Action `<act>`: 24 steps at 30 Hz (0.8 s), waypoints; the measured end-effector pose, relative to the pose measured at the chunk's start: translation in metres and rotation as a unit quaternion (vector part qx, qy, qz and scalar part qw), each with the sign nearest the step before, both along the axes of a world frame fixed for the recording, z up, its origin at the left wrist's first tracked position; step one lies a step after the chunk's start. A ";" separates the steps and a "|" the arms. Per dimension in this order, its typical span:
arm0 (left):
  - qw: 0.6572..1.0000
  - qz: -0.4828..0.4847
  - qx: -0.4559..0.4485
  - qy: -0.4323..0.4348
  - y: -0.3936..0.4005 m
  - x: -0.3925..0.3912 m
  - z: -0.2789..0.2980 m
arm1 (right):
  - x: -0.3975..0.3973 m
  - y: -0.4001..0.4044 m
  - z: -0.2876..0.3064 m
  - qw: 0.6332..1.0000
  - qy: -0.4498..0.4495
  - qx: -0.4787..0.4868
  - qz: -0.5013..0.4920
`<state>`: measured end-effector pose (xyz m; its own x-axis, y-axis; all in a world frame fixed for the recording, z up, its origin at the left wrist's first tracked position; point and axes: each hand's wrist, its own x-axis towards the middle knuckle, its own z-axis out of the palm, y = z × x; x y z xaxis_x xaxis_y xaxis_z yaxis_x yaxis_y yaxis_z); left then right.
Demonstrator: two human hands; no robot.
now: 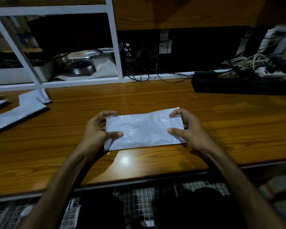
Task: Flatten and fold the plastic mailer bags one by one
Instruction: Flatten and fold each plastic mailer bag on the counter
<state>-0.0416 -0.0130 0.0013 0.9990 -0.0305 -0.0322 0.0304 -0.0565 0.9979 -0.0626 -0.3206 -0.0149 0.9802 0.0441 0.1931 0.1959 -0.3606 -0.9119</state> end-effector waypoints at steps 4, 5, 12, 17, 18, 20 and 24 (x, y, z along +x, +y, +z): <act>0.997 -0.021 -0.067 0.020 -0.015 -0.021 0.005 | -0.037 -0.001 0.006 0.998 -0.024 0.021 -0.056; 0.996 -0.033 -0.083 0.026 -0.020 -0.027 0.006 | -0.052 -0.003 0.009 0.997 -0.023 0.025 -0.068; 0.969 -0.210 -0.122 0.036 -0.089 -0.058 0.010 | -0.174 -0.046 0.024 0.981 -0.022 0.014 -0.193; 0.928 -0.363 -0.082 0.017 -0.171 -0.084 0.008 | -0.275 -0.089 0.035 0.955 -0.025 0.019 -0.296; 0.918 -0.388 -0.078 0.025 -0.190 -0.090 0.007 | -0.295 -0.096 0.035 0.948 -0.018 0.018 -0.318; 0.894 -0.442 -0.066 0.032 -0.229 -0.105 0.007 | -0.333 -0.111 0.035 0.933 0.002 0.012 -0.359; 0.833 -0.553 0.010 -0.005 -0.305 -0.132 0.010 | -0.398 -0.140 0.026 0.904 0.085 -0.025 -0.418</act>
<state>-0.1740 -0.3176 0.0115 0.3594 -0.9325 -0.0357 -0.0590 -0.0608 0.9964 -0.4609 -0.4606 0.0112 0.6904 -0.7213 0.0546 -0.3063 -0.3599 -0.8813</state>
